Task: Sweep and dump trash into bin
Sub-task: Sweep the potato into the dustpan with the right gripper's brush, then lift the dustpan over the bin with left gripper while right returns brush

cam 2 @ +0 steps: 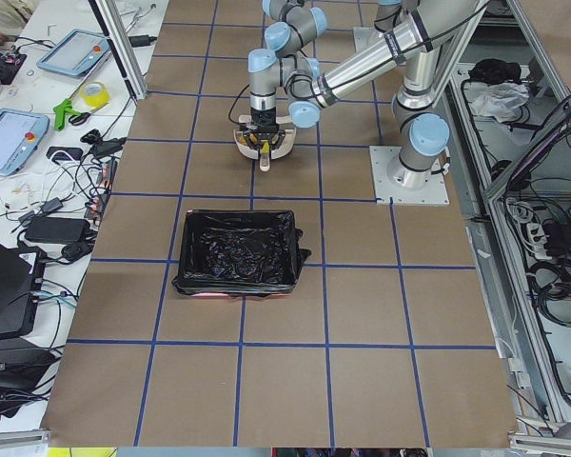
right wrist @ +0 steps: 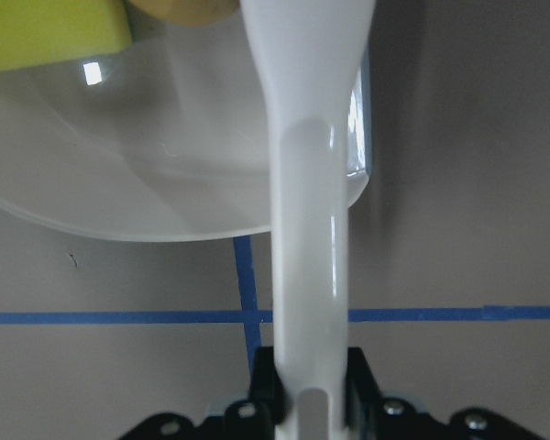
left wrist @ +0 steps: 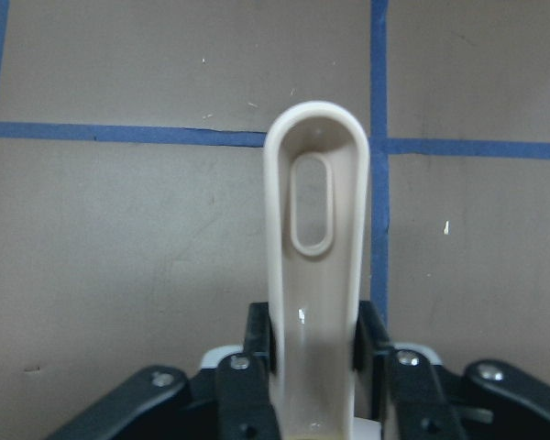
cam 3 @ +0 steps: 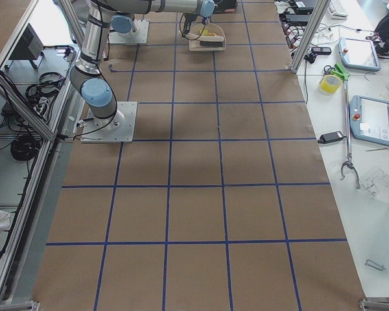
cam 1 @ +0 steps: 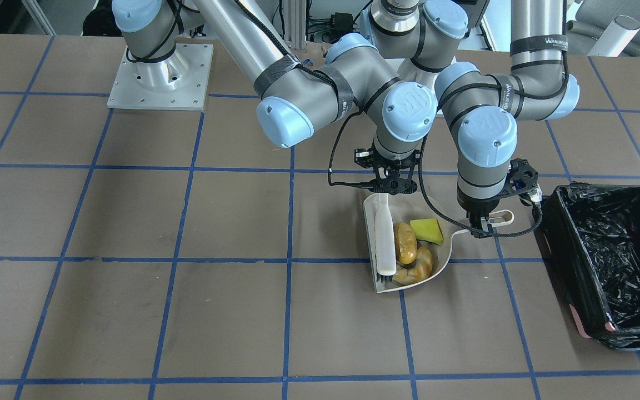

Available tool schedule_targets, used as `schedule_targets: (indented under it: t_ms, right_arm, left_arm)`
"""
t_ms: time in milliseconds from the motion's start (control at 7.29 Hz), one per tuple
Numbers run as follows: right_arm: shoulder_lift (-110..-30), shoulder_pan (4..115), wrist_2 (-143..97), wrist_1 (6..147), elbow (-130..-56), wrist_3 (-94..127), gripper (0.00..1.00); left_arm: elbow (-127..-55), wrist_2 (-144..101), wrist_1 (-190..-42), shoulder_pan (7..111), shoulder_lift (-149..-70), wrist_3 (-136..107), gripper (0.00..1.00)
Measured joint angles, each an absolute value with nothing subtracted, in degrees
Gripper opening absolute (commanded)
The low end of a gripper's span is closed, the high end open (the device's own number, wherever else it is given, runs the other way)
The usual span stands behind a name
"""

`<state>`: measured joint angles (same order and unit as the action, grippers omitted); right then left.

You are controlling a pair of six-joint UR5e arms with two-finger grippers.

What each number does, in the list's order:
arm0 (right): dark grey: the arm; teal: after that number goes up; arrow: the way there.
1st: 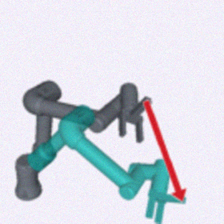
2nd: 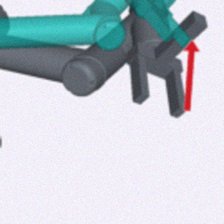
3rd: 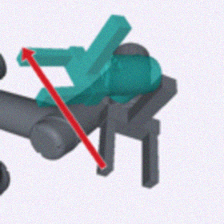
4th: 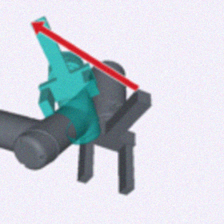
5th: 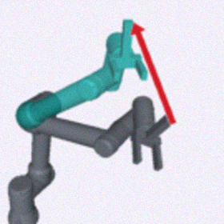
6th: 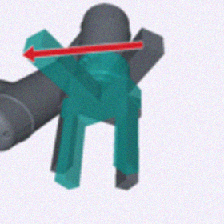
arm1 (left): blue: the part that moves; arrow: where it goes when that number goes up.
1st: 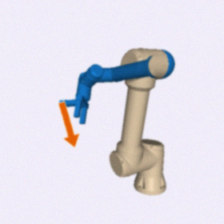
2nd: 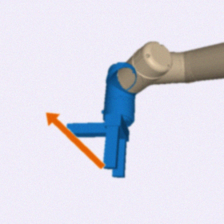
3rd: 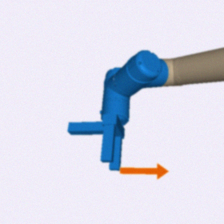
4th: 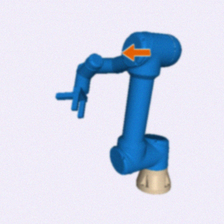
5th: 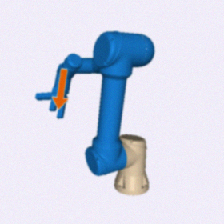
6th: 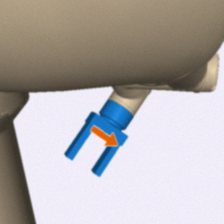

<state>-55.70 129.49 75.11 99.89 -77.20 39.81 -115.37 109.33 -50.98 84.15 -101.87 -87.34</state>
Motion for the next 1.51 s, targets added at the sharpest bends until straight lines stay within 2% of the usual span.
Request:
schedule_targets:
  t_ms: [549,823,1509]
  right_arm:
    - [-59.0,127.9,84.6,90.0,-77.6,30.7,0.00]
    - [-62.6,123.6,87.0,83.8,-78.0,25.7,0.00]
    - [-74.3,100.6,95.9,79.3,-88.6,8.5,0.00]
  left_arm:
    - [-115.2,108.5,-50.9,84.1,-101.8,-87.2,0.00]
    - [-114.3,103.8,-51.4,83.9,-101.6,-87.1,0.00]
    - [-101.0,93.2,-64.8,78.9,-101.3,-84.0,0.00]
